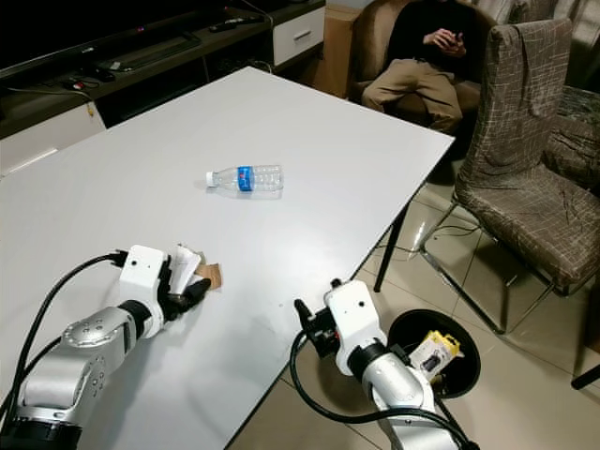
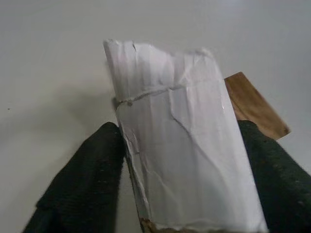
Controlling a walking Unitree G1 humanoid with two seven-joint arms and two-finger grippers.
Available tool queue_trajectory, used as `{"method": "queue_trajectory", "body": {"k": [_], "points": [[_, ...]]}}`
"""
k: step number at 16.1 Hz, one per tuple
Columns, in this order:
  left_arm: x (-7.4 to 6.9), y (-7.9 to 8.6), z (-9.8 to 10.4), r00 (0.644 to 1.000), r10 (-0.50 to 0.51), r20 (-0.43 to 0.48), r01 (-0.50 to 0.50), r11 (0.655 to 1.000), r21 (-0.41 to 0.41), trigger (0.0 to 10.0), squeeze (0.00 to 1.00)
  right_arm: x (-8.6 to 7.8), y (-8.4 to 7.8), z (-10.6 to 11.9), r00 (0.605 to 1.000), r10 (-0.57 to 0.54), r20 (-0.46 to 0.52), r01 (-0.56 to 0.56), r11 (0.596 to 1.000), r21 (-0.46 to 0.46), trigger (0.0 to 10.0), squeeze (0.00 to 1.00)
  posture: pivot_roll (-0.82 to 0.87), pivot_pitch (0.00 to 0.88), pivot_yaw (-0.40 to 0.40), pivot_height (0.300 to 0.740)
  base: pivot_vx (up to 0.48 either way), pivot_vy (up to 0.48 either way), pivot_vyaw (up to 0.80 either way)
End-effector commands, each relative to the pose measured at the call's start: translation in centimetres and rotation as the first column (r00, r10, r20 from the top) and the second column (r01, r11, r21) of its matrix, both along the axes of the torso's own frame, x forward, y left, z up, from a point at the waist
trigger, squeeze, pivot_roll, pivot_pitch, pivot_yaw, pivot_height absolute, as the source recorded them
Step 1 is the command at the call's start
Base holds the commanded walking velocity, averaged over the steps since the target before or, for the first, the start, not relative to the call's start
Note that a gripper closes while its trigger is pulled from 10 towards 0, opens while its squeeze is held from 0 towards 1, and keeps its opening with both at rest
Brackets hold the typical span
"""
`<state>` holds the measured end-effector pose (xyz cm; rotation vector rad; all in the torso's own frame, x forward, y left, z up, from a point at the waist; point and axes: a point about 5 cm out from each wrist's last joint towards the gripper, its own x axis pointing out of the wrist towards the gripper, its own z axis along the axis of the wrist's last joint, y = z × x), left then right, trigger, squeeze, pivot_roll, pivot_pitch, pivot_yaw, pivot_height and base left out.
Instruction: Picking trash to rubbish bin
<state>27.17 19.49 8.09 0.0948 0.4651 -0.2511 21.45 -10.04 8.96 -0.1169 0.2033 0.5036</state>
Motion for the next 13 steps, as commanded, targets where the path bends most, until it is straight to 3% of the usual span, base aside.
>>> {"method": "queue_trajectory", "body": {"k": [1, 6, 13], "points": [[0.21, 0.31, 0.11, 1.000, 0.015, 0.014, -0.015, 1.000, 0.001, 0.0, 0.00, 0.03, 0.00, 0.04, 1.000, -0.001, 0.008, 0.001, 1.000, -0.007, 10.0, 0.00, -0.02, 0.000, 0.017, 0.740, 0.000, 0.000, 0.00], [-0.02, -0.14, -0.14, 1.000, -0.011, -0.001, 0.011, 1.000, -0.011, 0.0, 0.00, 0.03, -0.05, 0.06, 1.000, 0.000, 0.011, 0.001, 1.000, -0.015, 10.0, 0.00, -0.02, 0.000, 0.019, 0.740, 0.000, 0.000, 0.00], [0.43, -0.34, 0.29, 0.999, 0.002, 0.049, 0.000, 0.999, -0.037, 0.0, 0.00, 0.52, -0.17, 0.22, 0.999, -0.017, 0.029, 0.017, 1.000, -0.021, 10.0, 0.00, -0.03, 0.000, 0.027, 0.740, 0.000, 0.000, 0.00]]}}
